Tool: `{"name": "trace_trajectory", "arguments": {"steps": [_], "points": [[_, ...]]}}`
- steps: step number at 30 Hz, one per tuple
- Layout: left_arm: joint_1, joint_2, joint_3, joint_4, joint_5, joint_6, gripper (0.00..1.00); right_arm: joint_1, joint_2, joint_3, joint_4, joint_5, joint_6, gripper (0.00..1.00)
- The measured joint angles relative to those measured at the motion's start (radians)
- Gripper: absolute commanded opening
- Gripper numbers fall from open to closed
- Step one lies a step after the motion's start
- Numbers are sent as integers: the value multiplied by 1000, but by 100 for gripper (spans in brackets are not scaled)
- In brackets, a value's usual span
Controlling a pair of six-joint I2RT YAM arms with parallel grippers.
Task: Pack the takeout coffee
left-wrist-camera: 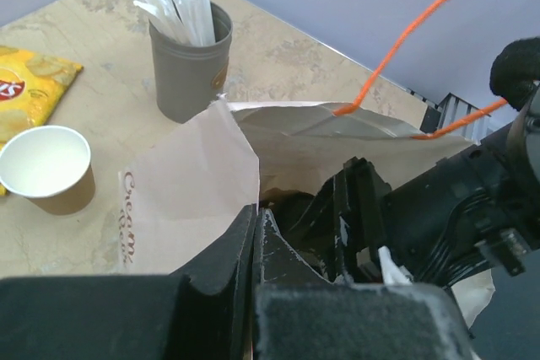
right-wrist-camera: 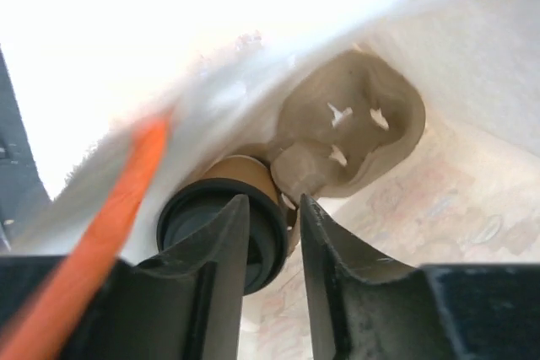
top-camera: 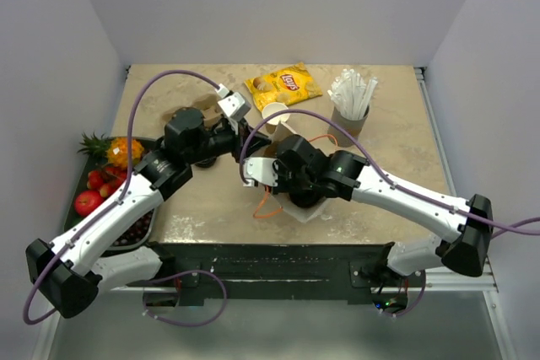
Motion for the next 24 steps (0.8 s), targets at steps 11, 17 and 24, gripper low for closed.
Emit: {"name": "trace_trajectory", "arguments": {"steps": [11, 17, 24], "points": [[26, 137, 119, -155, -5, -29, 0, -8, -43, 169, -20, -60, 86, 40], [76, 174, 146, -221, 5, -68, 0, -19, -70, 201, -24, -33, 119, 41], [142, 259, 208, -243, 47, -118, 0, -171, -86, 290, -2, -14, 119, 42]]}}
